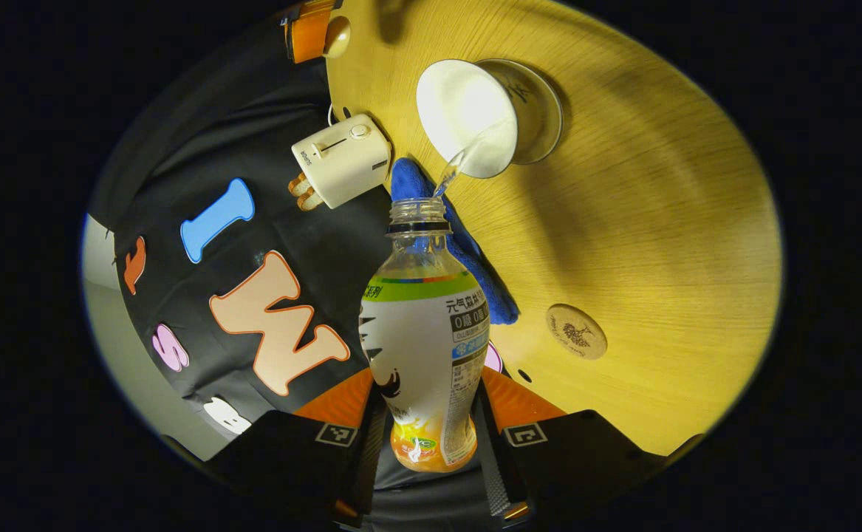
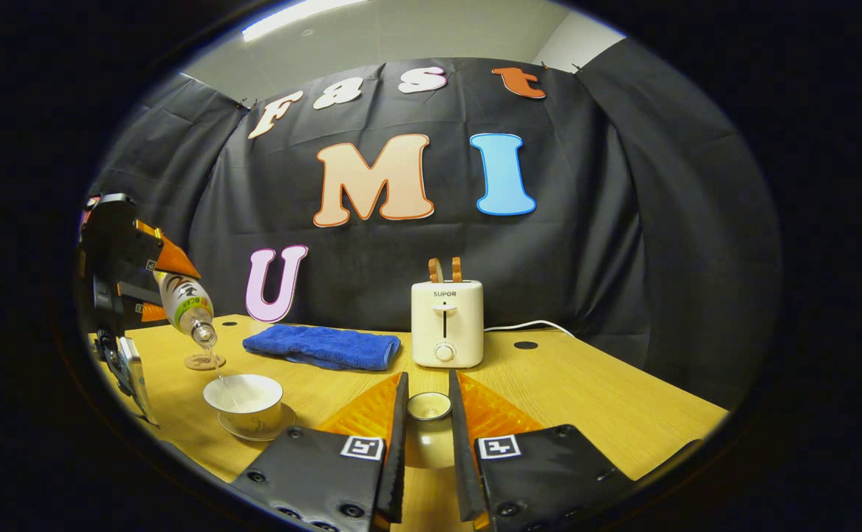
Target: Open the teacup lid with one hand, grasp the water bottle and pour water into the teacup with the other hand; after pouring, place the water bottle on the coaster and then close the teacup lid.
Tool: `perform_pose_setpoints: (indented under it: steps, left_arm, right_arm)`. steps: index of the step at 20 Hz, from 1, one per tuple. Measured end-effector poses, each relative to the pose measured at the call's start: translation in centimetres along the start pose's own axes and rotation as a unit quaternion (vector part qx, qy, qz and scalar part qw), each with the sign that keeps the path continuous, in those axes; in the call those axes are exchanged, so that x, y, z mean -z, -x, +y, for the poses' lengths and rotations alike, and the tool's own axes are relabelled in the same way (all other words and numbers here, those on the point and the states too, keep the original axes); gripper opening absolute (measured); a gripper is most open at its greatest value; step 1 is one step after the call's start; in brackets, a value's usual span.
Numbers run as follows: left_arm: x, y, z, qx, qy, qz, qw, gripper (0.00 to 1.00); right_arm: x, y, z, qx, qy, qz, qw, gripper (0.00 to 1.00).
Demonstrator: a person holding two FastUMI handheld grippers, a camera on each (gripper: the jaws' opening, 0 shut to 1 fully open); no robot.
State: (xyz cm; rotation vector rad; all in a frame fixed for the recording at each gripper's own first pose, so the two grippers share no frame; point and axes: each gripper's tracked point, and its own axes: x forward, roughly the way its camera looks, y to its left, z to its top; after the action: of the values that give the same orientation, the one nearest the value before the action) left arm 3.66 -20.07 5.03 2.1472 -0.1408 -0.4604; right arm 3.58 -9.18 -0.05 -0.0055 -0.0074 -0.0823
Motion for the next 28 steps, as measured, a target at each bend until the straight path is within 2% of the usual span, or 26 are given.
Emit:
perform_pose_setpoints:
  steps: [10, 18, 24, 26, 28]
  left_arm:
    - [-0.1, 0.1, 1.6, -0.009, -0.035, 0.005, 0.999, 0.57]
    - [-0.7, -0.1, 1.1, -0.008, -0.029, -0.005, 1.0, 0.56]
    - [-2.8, -0.6, -2.8, 0.017, 0.085, -0.047, 0.995, 0.57]
    - [-3.2, -0.9, -4.3, 0.029, 0.153, -0.058, 0.986, 0.55]
    - [-3.8, -0.9, -5.0, 0.029, 0.236, -0.076, 0.968, 0.55]
  right_arm:
    - [-0.1, 0.0, 0.0, 0.0, 0.0, 0.0, 1.0, 0.32]
    - [0.0, -0.1, 0.0, 0.0, 0.0, 0.0, 1.0, 0.32]
    - [-0.1, 0.0, -0.1, 0.001, 0.0, 0.0, 1.0, 0.32]
    - [-0.1, -0.2, 0.0, 0.002, 0.0, 0.0, 1.0, 0.32]
    - [-0.1, -0.1, -0.1, 0.003, 0.0, -0.001, 1.0, 0.32]
